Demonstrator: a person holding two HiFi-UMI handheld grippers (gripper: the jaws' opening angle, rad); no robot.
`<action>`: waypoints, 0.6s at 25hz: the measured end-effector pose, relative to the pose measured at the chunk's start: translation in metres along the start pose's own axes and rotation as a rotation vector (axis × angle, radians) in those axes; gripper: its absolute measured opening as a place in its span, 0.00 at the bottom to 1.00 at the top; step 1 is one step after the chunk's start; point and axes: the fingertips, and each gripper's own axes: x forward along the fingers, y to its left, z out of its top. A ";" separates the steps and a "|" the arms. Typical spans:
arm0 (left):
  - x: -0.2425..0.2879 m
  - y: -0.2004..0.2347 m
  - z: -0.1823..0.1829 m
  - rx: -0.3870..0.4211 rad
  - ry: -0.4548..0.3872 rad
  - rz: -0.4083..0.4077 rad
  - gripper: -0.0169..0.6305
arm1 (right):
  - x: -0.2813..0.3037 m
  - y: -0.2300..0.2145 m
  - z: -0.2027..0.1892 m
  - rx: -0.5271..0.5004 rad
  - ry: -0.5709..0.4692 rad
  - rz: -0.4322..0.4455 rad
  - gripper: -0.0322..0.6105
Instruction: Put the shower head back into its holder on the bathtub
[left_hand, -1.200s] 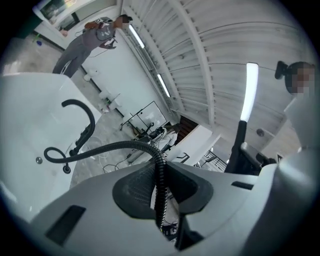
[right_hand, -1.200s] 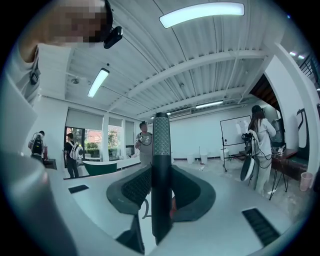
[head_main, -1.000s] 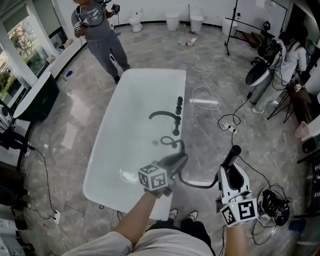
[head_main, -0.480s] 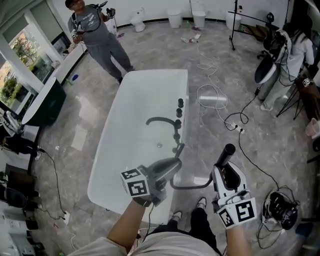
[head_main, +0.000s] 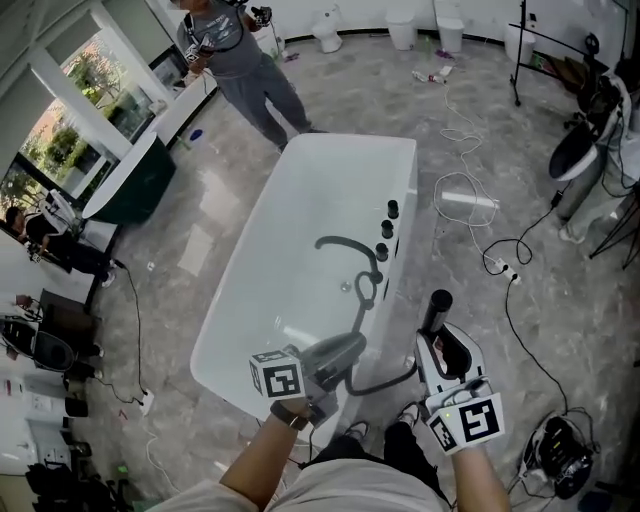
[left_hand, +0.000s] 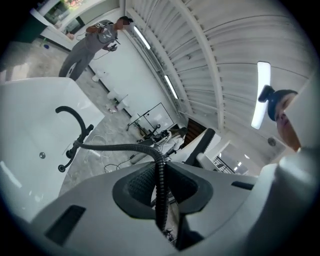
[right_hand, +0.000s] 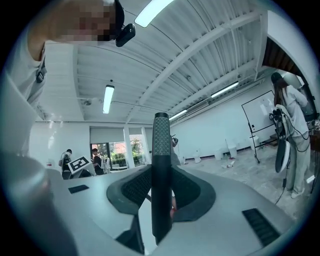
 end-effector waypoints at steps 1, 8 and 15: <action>0.001 0.003 0.000 -0.020 -0.015 0.008 0.12 | 0.002 0.000 0.000 -0.004 0.002 0.015 0.25; -0.008 -0.039 0.020 0.091 -0.070 -0.016 0.12 | 0.015 0.000 0.008 0.012 -0.010 0.082 0.25; -0.049 -0.035 0.044 0.032 -0.115 0.105 0.12 | 0.037 0.027 0.003 0.020 0.001 0.141 0.25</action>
